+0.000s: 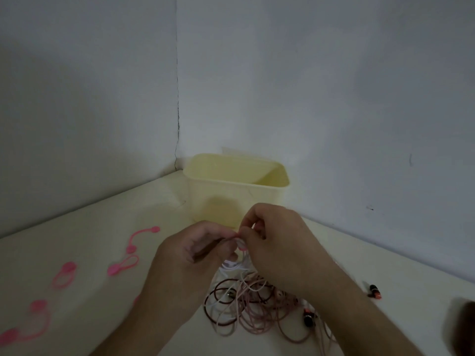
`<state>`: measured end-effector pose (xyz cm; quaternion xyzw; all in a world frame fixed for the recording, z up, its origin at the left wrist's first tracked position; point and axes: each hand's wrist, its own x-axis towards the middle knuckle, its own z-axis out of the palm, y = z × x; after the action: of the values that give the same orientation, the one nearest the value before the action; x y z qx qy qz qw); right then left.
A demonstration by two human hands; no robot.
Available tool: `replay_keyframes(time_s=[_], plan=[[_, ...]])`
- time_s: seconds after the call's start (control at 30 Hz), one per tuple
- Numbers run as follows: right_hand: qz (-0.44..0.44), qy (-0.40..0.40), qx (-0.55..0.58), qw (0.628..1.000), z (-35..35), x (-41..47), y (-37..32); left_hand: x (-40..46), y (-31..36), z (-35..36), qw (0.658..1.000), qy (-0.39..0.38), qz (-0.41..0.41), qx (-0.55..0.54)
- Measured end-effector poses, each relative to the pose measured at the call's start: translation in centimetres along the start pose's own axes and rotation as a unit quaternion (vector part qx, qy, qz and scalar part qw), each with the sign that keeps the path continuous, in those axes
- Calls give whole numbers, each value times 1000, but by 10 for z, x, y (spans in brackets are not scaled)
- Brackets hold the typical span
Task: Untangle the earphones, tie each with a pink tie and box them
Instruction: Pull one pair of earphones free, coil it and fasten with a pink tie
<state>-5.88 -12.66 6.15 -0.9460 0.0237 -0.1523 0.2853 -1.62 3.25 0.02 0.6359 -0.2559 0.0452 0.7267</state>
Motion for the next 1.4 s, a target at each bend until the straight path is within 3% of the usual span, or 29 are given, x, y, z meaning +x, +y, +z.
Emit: replay_keyframes(time_s=[0.37,0.57,0.73,1.0,1.4], plan=[[14,-12,86,996,11,2,1,-1,-3,-4,983,4,95,155],[17,-15,103,994,13,-2,-2,-2,-3,-1,996,-13,15,92],[-14,-33,131,991,10,-4,-4,-3,1,1,996,-24,8,81],[-15,-18,202,979,-4,9,20,-2,6,1,999,3,-24,-24],[52,-36,419,906,14,7,29,-3,19,0,997,53,23,-53]])
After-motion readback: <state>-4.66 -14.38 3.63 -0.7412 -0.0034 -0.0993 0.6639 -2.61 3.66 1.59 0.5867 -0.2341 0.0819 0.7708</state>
